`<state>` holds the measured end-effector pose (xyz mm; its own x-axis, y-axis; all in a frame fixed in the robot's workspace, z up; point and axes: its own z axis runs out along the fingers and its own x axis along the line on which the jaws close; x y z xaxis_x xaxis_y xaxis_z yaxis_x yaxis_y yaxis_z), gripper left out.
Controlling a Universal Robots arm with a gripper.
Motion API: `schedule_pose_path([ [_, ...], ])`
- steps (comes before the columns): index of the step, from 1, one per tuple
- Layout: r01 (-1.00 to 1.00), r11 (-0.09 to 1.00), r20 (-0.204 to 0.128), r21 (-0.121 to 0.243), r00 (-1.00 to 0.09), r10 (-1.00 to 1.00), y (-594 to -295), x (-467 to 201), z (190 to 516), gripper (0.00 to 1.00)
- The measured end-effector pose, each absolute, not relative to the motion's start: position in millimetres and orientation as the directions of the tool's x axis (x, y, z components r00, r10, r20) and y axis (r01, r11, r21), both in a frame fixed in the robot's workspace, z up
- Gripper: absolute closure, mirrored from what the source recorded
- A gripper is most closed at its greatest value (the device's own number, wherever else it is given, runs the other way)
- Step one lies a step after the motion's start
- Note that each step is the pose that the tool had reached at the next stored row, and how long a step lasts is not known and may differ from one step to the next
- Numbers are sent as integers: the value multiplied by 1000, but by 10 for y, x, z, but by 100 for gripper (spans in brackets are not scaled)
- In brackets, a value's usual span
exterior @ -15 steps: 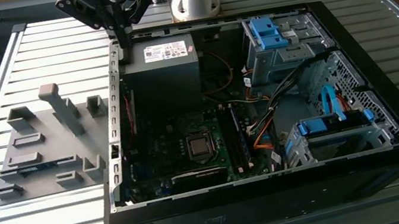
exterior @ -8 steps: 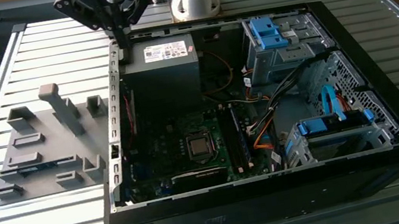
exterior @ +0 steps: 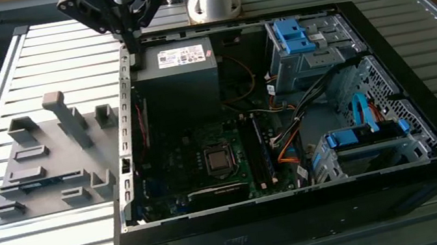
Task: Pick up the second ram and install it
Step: 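Reach for the second ram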
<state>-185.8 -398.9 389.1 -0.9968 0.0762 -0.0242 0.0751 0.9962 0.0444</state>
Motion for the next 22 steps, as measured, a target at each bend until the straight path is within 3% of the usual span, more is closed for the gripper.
schedule_pose_path([
  [22, 75, 996, -24, 44, -997, 76, -3989, -1917, 3883, 89],
])
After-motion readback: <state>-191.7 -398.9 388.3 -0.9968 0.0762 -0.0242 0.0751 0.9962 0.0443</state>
